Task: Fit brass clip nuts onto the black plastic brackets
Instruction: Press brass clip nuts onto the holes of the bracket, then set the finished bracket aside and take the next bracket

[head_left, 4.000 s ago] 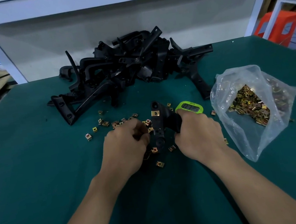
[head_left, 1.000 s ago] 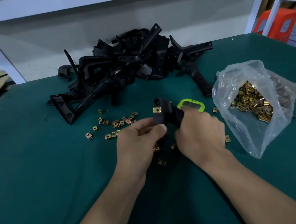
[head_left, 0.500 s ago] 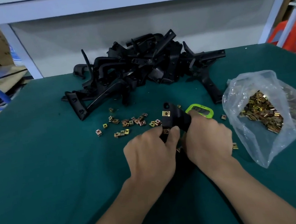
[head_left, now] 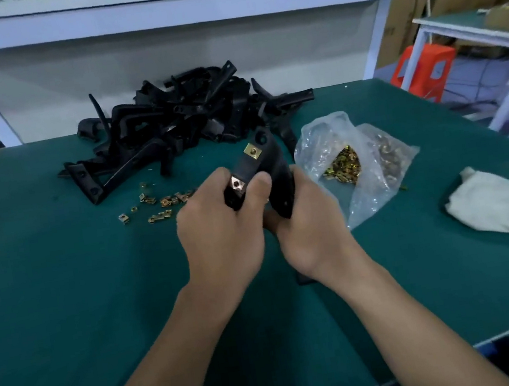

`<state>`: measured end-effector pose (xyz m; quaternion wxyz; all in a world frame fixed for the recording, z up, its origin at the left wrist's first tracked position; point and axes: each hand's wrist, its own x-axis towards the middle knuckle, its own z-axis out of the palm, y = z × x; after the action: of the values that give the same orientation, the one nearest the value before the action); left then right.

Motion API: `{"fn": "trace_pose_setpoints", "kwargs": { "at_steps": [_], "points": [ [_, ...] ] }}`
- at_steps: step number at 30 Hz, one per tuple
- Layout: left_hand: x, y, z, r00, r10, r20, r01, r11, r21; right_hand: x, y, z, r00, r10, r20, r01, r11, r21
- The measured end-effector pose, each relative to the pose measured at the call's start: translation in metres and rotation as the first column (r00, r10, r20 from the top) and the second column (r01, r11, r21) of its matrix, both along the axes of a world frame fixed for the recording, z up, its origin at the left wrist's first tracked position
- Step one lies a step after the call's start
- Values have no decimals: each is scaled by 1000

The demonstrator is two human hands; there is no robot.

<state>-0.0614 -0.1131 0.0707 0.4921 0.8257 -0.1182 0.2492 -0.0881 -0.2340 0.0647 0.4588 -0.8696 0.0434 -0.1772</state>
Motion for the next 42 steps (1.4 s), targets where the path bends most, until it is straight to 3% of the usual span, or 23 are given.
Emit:
{"fn": "trace_pose_setpoints", "kwargs": {
  "at_steps": [3, 5, 10, 13, 15, 18, 20, 21, 25, 26, 27, 29, 31, 35, 39, 42],
  "points": [
    [-28, -28, 12, 997, -69, 26, 68, 997, 41, -37, -29, 15, 997, -58, -55, 61, 997, 51],
    [-45, -50, 16, 989, -143, 20, 142, 988, 54, -64, -51, 24, 988, -138, -69, 138, 990, -2],
    [-92, -116, 17, 902, -430, -53, 433, 896, 98, -154, -109, 28, 947, -296, -123, 297, 955, -9],
    [-130, -163, 10, 696, -684, -218, 686, 723, -78, -223, -135, 16, 916, -369, -159, 397, 891, 222],
    [-162, -192, -2, 545, -778, -314, 771, 612, -176, -266, -147, 3, 881, -439, -178, 471, 778, 416],
    [-199, -231, -32, 456, -775, -437, 844, 533, -66, -317, -157, -16, 821, -518, -242, 540, 563, 626],
    [-215, -255, -48, 412, -722, -556, 870, 493, 3, -344, -159, -28, 773, -549, -317, 586, 428, 688],
    [-223, -268, -55, 360, -717, -597, 878, 476, -43, -355, -160, -34, 752, -560, -347, 601, 368, 709],
    [-265, -325, -61, -67, -727, -683, 805, 365, -468, -390, -191, -47, 656, -646, -390, 644, 211, 735],
    [-273, -337, -62, -90, -714, -695, 820, 343, -458, -395, -210, -46, 603, -701, -381, 649, 153, 745],
    [-280, -347, -64, -41, -698, -715, 866, 332, -374, -399, -232, -45, 542, -753, -372, 643, 87, 761],
    [-288, -356, -68, 188, -646, -740, 926, 367, -86, -403, -278, -47, 462, -804, -375, 601, -28, 799],
    [-291, -353, -75, 294, -628, -721, 923, 382, 44, -404, -312, -55, 473, -762, -444, 635, -54, 770],
    [-284, -341, -99, 346, -688, -638, 926, 361, 112, -385, -315, -80, 454, -702, -549, 766, -7, 643],
    [-267, -337, -111, 429, -648, -630, 857, 512, 57, -338, -271, -107, 543, -658, -522, 702, 14, 712],
    [-255, -331, -110, 407, -667, -624, 866, 499, 32, -305, -238, -116, 624, -614, -483, 621, 13, 784]
  ]
}}
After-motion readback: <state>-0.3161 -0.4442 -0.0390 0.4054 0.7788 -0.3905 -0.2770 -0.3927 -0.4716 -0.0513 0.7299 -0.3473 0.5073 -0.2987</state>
